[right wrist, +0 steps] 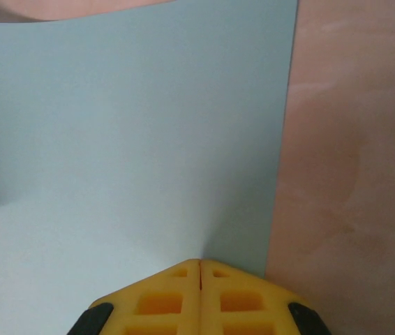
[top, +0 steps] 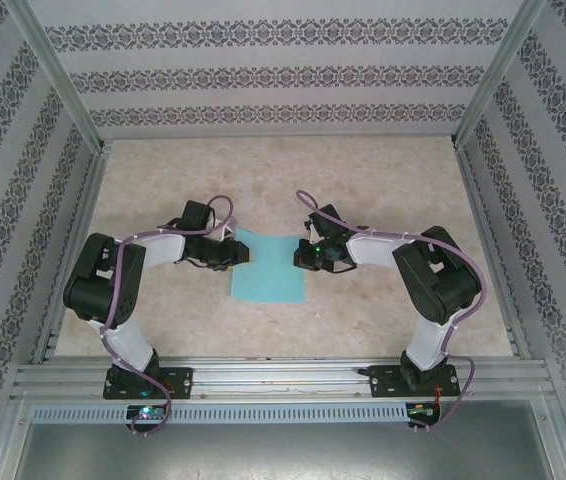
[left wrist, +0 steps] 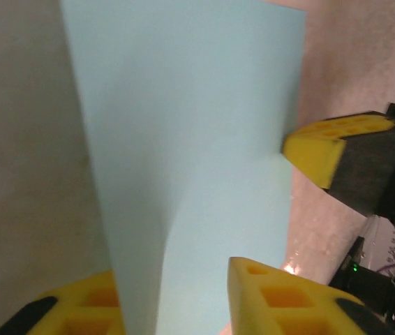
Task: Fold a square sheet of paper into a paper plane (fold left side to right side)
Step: First fold in half a square sheet of paper at the center of the table.
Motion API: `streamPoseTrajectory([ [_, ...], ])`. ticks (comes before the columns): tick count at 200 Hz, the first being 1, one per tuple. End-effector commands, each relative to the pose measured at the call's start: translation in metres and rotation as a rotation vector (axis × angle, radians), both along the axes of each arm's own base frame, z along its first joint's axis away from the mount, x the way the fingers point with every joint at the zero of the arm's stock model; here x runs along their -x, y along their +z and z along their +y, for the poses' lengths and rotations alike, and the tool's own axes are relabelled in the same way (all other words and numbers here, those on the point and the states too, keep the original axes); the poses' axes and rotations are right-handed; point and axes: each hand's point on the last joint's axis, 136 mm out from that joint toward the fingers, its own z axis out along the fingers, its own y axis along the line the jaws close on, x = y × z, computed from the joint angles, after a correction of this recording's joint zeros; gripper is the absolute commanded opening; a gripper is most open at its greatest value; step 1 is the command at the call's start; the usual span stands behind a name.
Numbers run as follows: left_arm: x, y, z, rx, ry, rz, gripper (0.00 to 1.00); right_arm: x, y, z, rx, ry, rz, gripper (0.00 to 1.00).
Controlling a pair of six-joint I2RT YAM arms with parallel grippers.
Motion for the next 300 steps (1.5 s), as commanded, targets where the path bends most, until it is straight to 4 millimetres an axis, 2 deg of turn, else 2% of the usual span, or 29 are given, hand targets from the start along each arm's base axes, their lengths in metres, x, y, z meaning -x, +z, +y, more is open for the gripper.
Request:
streamPoseTrajectory([
  [1,0.001,0.028,-0.019,0.104,-0.028,-0.026,0.4,0.014,-0.024,-0.013,0.1,0.01,0.056,0.06],
  [39,0.0,0.043,-0.035,0.181,-0.039,-0.034,0.52,0.012,-0.024,-0.011,0.097,0.018,0.051,0.08],
  [73,-0.001,0.045,-0.053,0.204,-0.069,-0.03,0.6,0.013,-0.024,-0.008,0.086,0.025,0.052,0.09],
  [109,-0.003,0.046,-0.064,0.199,-0.081,-0.036,0.64,0.014,-0.027,-0.011,0.099,0.022,0.056,0.1],
  [142,-0.003,0.037,-0.077,0.201,-0.105,-0.014,0.65,0.009,-0.018,-0.002,0.038,0.021,0.024,0.11],
  [185,-0.007,0.025,-0.079,0.186,-0.096,-0.003,0.57,0.006,-0.009,0.003,-0.003,0.019,0.004,0.11],
  [223,-0.005,0.016,-0.076,0.149,-0.095,0.009,0.43,0.003,-0.004,0.005,-0.021,0.011,-0.015,0.1],
  [274,-0.006,0.012,-0.072,0.115,-0.089,0.01,0.38,0.001,0.004,0.007,-0.03,0.012,-0.033,0.1],
  [300,-0.006,0.011,-0.072,0.107,-0.086,0.014,0.3,0.0,0.009,0.006,-0.032,0.01,-0.044,0.12],
])
